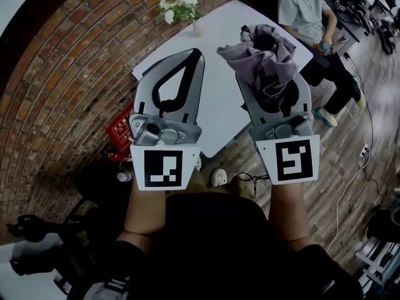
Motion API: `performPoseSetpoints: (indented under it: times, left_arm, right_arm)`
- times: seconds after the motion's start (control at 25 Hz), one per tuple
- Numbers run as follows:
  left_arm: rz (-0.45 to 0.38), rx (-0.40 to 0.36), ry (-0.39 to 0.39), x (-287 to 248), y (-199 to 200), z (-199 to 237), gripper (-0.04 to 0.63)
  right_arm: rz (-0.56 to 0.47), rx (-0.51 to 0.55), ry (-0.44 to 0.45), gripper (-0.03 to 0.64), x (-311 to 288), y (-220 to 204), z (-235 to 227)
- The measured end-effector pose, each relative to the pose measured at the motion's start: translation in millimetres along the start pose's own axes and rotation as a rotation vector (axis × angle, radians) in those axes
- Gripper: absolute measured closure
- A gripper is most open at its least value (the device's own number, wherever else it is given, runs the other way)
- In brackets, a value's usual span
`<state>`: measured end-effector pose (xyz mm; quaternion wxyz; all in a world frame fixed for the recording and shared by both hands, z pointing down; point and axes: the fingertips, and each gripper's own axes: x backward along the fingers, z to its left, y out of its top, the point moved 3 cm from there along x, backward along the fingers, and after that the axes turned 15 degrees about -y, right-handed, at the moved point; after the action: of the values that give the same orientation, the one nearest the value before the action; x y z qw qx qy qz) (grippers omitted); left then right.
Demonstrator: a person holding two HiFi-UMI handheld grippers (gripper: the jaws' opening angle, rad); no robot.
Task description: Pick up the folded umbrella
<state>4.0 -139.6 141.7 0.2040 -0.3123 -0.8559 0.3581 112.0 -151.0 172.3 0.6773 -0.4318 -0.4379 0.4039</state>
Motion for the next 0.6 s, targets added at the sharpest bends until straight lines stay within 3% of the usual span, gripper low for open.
performPoseSetpoints:
  times: [0.36, 0.6]
  left_arm:
    - [-0.036, 0.007, -0.002, 3, -9, 18, 0.583]
    - [-0.051, 0.007, -0.014, -9, -1, 13, 0.583]
  right_arm:
    - [-0.050, 0.010, 0.016, 0.379, -11, 6, 24]
    - [-0.064, 0.041, 0.013, 0.379, -9, 7, 15]
